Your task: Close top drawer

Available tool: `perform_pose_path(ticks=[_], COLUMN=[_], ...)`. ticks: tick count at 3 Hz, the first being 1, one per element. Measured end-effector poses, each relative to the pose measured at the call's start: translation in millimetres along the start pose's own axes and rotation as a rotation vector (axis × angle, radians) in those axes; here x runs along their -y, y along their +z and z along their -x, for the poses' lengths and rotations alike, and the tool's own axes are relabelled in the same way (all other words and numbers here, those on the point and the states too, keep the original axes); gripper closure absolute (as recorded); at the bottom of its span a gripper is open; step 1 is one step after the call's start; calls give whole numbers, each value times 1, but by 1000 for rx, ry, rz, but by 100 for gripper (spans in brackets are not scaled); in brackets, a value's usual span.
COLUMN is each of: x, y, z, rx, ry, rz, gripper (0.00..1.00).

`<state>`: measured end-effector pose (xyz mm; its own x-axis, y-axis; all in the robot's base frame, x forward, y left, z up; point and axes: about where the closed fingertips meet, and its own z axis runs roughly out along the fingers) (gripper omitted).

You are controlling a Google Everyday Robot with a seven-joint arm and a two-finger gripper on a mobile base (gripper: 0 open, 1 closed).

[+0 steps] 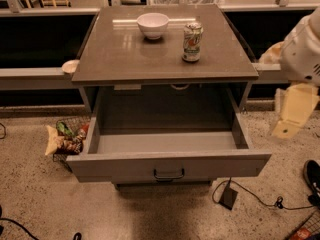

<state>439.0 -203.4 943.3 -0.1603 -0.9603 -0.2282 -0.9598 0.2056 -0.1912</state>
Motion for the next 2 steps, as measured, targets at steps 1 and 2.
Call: perform_pose_path(ticks=[1,2], x=[-30,-57], y=[84,137], z=[7,8], rx=[77,122], ry=[-73,-101], rz=[150,241], gripper=[2,25])
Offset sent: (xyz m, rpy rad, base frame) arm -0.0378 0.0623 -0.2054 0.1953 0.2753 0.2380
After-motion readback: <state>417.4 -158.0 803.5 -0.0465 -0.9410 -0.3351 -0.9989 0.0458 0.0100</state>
